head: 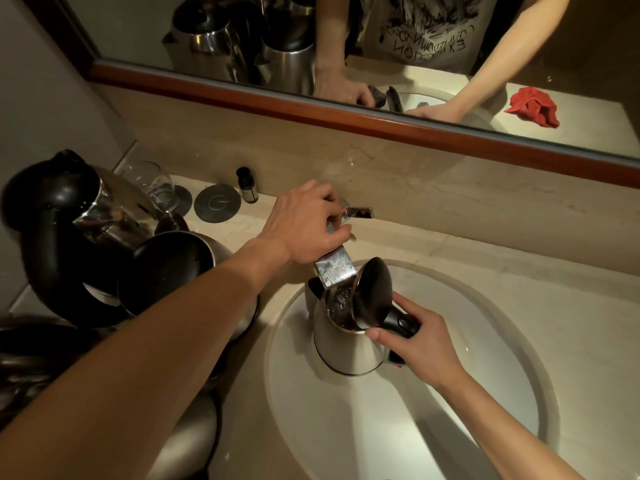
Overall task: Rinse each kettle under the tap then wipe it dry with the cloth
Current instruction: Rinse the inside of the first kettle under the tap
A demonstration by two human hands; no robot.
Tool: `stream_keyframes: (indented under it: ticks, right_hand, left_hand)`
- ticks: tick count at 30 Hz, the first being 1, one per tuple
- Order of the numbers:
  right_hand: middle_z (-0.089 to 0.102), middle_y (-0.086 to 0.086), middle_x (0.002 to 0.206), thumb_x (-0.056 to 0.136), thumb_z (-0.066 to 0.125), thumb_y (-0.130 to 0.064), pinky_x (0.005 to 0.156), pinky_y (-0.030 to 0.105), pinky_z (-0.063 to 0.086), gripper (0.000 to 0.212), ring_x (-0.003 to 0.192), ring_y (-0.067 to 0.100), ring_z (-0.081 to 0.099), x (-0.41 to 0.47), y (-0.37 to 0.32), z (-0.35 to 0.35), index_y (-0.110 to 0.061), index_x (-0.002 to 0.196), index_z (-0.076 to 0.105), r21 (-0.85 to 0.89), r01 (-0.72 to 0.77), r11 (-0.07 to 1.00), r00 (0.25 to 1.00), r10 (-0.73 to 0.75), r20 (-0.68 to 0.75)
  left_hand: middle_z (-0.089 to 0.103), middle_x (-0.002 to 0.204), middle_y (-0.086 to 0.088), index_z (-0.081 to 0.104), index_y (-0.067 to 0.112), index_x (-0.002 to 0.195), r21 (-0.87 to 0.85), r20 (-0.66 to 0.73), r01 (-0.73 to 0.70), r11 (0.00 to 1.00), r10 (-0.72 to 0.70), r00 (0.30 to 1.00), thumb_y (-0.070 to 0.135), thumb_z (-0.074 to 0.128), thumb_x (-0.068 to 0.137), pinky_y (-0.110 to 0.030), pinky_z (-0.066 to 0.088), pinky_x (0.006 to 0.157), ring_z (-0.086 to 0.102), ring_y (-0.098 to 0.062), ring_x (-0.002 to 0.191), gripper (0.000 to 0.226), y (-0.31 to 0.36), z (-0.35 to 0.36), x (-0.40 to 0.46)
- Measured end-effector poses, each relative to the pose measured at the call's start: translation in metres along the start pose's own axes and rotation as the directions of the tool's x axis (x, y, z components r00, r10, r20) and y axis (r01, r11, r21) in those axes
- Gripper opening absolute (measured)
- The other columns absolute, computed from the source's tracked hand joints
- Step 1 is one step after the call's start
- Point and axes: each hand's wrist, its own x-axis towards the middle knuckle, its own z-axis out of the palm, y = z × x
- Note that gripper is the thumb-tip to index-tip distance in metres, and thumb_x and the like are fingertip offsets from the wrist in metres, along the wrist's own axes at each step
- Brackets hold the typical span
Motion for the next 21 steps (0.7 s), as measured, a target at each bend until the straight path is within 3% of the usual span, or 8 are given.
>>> stream_keyframes:
  ticks: [2, 6, 10, 13, 18, 21]
  right_hand:
    - [0.078, -0.027, 0.098, 0.074, 0.094, -0.016, 0.065, 0.012, 0.053, 0.067, 0.073, -0.001, 0.07, 0.0001, 0.0, -0.0005, -0.05, 0.124, 0.064, -0.014, 0.01, 1.0, 1.0, -0.01, 0.005]
    - [0.081, -0.014, 0.1, 0.074, 0.095, -0.017, 0.055, 0.021, 0.052, 0.068, 0.059, 0.004, 0.066, 0.0002, 0.0043, 0.0, -0.039, 0.132, 0.068, 0.01, -0.028, 1.0, 1.0, 0.028, 0.009]
    - [0.078, -0.026, 0.099, 0.073, 0.095, -0.019, 0.065, 0.014, 0.053, 0.069, 0.074, -0.002, 0.071, -0.001, 0.0041, 0.0003, -0.042, 0.13, 0.066, -0.02, -0.029, 0.999, 1.0, 0.029, 0.003]
    - [0.078, -0.025, 0.097, 0.072, 0.095, -0.018, 0.059, 0.019, 0.054, 0.071, 0.068, 0.0, 0.069, -0.0001, 0.0057, 0.0006, -0.038, 0.133, 0.066, -0.018, -0.047, 0.999, 0.999, 0.047, -0.005]
    - [0.081, -0.008, 0.104, 0.072, 0.096, -0.021, 0.062, 0.024, 0.053, 0.074, 0.062, 0.0, 0.067, 0.0028, 0.0071, -0.0019, -0.031, 0.139, 0.067, -0.003, -0.064, 0.998, 0.998, 0.064, -0.001]
    - [0.081, -0.007, 0.104, 0.073, 0.096, -0.021, 0.065, 0.028, 0.053, 0.073, 0.059, -0.001, 0.065, 0.0034, 0.0074, -0.0023, -0.035, 0.138, 0.066, 0.009, -0.067, 0.998, 0.998, 0.067, 0.005]
  left_hand:
    - [0.057, 0.101, 0.01, 0.065, 0.028, 0.075, 0.001, 0.0, -0.003, 1.0, 0.003, 1.0, 0.055, 0.045, 0.084, -0.029, 0.027, 0.069, 0.047, -0.012, 0.098, 0.035, 0.0001, -0.0004, 0.0001]
    - [0.057, 0.101, 0.01, 0.067, 0.027, 0.076, 0.002, -0.002, -0.003, 1.0, 0.003, 1.0, 0.056, 0.044, 0.083, -0.029, 0.026, 0.069, 0.047, -0.012, 0.098, 0.037, 0.0008, -0.0006, 0.0002]
    - [0.057, 0.101, 0.01, 0.067, 0.027, 0.077, 0.002, 0.001, 0.001, 1.0, -0.001, 1.0, 0.055, 0.045, 0.083, -0.029, 0.027, 0.069, 0.047, -0.011, 0.099, 0.037, 0.0004, -0.0005, -0.0001]
    - [0.057, 0.101, 0.011, 0.066, 0.027, 0.076, 0.003, 0.002, 0.001, 1.0, -0.001, 1.0, 0.055, 0.045, 0.083, -0.029, 0.026, 0.068, 0.047, -0.011, 0.098, 0.036, 0.0003, -0.0006, 0.0001]
    - [0.057, 0.1, 0.011, 0.066, 0.028, 0.075, 0.003, -0.001, 0.001, 1.0, -0.001, 1.0, 0.055, 0.045, 0.084, -0.029, 0.027, 0.068, 0.048, -0.012, 0.098, 0.035, 0.0004, 0.0001, 0.0004]
    - [0.057, 0.1, 0.01, 0.067, 0.027, 0.076, 0.007, 0.0, 0.003, 1.0, -0.003, 1.0, 0.055, 0.045, 0.084, -0.029, 0.027, 0.068, 0.048, -0.011, 0.098, 0.037, 0.0005, 0.0, 0.0003]
